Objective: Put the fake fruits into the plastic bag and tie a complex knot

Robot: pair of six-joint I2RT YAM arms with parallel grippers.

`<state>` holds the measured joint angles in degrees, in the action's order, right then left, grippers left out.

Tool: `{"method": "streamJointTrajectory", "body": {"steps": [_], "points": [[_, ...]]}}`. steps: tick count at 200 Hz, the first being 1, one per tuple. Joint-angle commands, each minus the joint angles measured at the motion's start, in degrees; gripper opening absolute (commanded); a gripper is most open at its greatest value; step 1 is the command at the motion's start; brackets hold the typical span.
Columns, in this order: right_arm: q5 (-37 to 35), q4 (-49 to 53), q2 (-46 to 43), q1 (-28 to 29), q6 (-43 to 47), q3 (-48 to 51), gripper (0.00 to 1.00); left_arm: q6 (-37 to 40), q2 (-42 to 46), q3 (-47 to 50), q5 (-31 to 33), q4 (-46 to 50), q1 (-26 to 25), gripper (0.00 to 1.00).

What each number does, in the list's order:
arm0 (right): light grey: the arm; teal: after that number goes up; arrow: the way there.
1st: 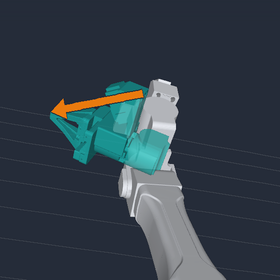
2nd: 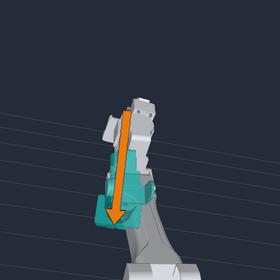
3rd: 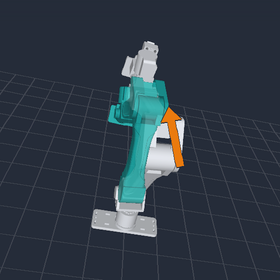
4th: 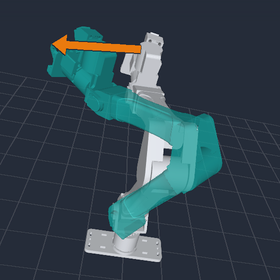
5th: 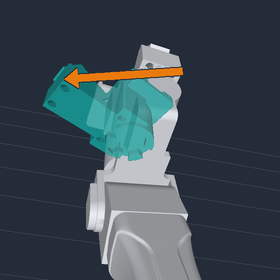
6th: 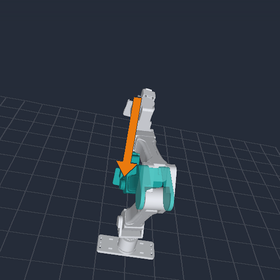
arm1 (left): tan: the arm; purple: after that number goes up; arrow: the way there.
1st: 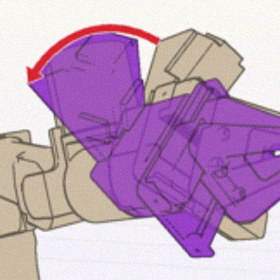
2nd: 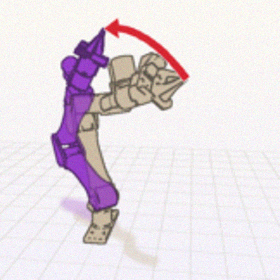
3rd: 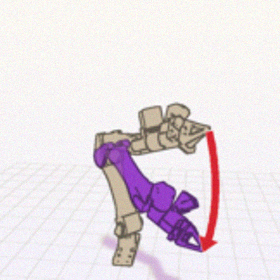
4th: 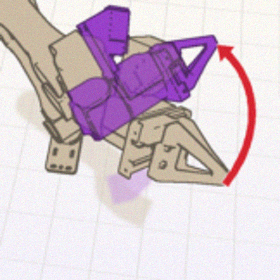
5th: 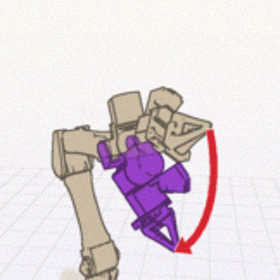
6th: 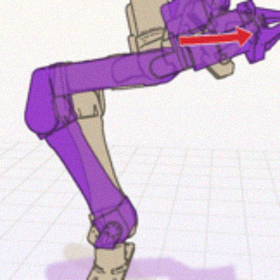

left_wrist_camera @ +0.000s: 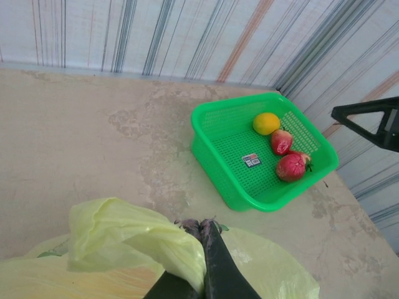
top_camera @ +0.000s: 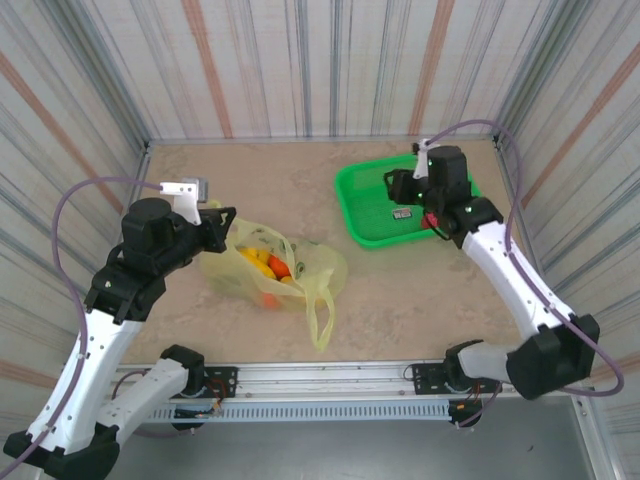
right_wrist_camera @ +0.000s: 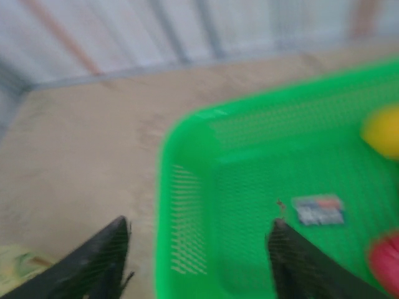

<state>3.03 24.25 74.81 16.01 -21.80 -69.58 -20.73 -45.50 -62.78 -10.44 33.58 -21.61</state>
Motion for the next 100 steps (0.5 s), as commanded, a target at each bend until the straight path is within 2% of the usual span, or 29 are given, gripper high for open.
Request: {"method": "streamJointTrajectory", "body": {"steps": [1,7,30,72,100], "points": [[-6.18,16.81,5.66,-4.45,-6.88,-4.46,0.72,1.21,0.87,1.04,-0.9,-1.87,-0.89,0.0],[-8.81,19.0,7.66,-5.23,-6.77,-6.17,0.75,1.22,0.76,1.16,-0.99,-1.96,-1.06,0.0],[-11.82,25.1,15.57,-7.68,-5.54,-12.15,0.78,1.57,1.01,1.5,-1.09,-2.27,-1.16,0.0],[-13.3,34.81,28.76,-10.55,-0.89,-22.81,0.84,1.75,2.08,2.78,-1.29,-3.12,-1.51,0.0],[-13.47,38.29,33.22,-11.21,1.27,-27.0,0.91,1.97,2.93,3.28,-1.34,-3.61,-1.51,0.0]]}}
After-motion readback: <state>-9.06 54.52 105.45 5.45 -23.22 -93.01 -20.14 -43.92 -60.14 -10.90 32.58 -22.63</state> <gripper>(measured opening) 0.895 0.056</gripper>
